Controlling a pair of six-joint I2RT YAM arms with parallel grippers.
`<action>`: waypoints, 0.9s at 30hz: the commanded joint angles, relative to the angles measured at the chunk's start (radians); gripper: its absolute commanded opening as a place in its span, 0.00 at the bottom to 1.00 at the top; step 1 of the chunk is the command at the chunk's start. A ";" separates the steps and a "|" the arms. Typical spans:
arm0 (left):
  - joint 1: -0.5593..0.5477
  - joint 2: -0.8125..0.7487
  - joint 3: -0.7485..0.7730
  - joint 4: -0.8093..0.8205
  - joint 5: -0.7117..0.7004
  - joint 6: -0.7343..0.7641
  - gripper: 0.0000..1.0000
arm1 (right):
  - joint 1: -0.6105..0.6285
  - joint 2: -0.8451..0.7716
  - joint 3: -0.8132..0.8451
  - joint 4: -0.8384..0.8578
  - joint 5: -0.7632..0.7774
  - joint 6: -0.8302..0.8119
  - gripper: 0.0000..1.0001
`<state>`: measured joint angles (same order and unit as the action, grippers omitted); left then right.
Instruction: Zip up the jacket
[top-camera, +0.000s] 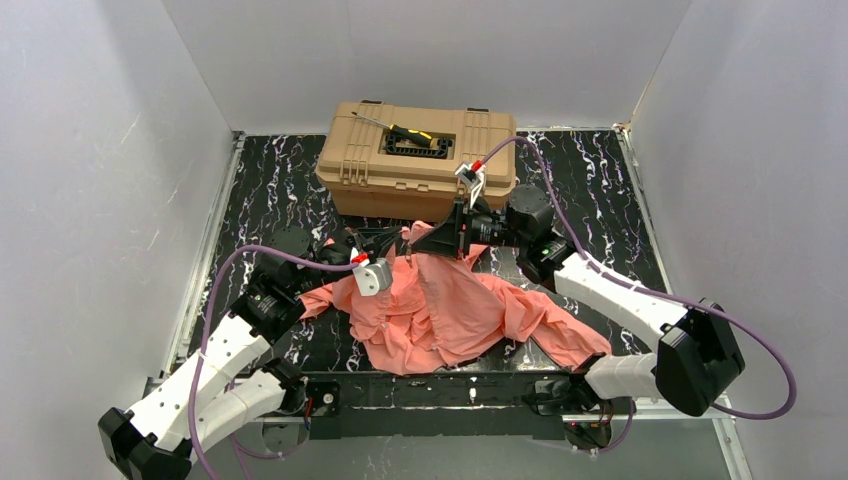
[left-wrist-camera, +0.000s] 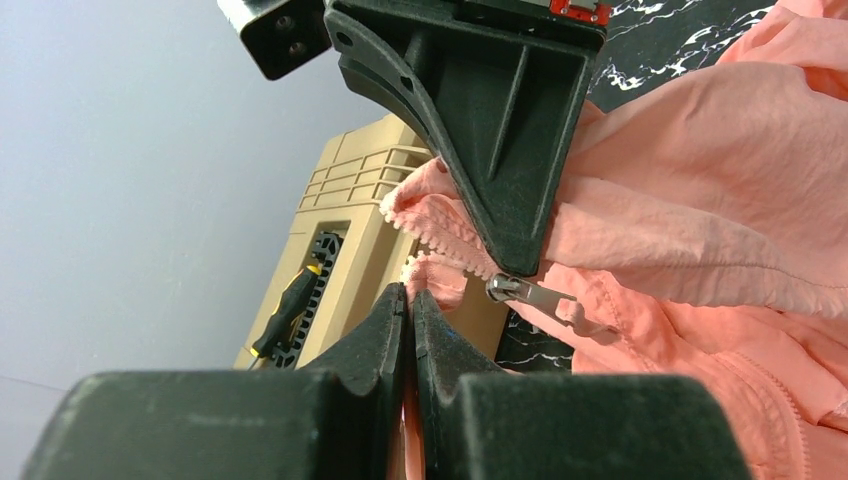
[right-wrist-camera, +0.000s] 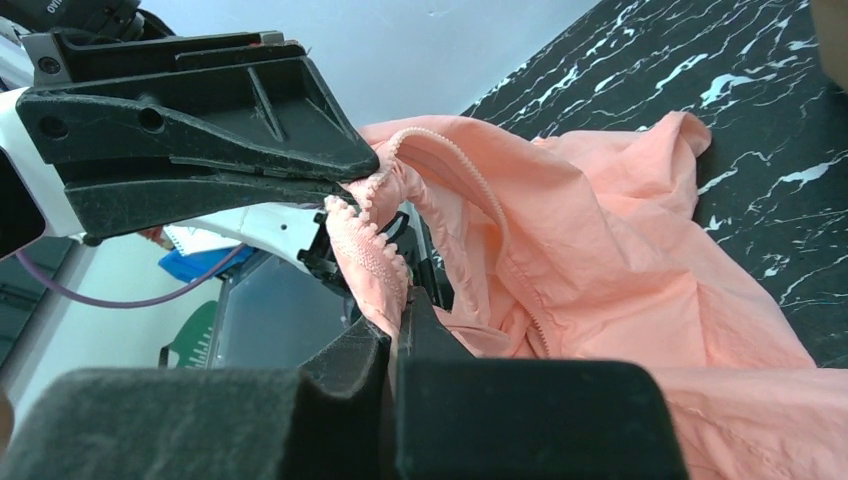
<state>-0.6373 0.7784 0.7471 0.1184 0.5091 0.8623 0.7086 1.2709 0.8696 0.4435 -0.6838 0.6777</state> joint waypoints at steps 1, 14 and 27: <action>0.001 -0.001 -0.006 0.011 0.021 -0.008 0.00 | -0.003 0.030 0.041 0.097 -0.074 0.037 0.01; 0.001 -0.008 -0.022 0.018 0.000 -0.014 0.00 | -0.003 -0.014 0.022 0.068 0.034 -0.003 0.01; 0.003 -0.010 -0.023 0.026 -0.015 -0.029 0.00 | -0.003 -0.047 -0.017 0.063 0.114 0.014 0.01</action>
<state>-0.6369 0.7780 0.7273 0.1261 0.4961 0.8402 0.7078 1.2385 0.8532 0.4725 -0.5926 0.7002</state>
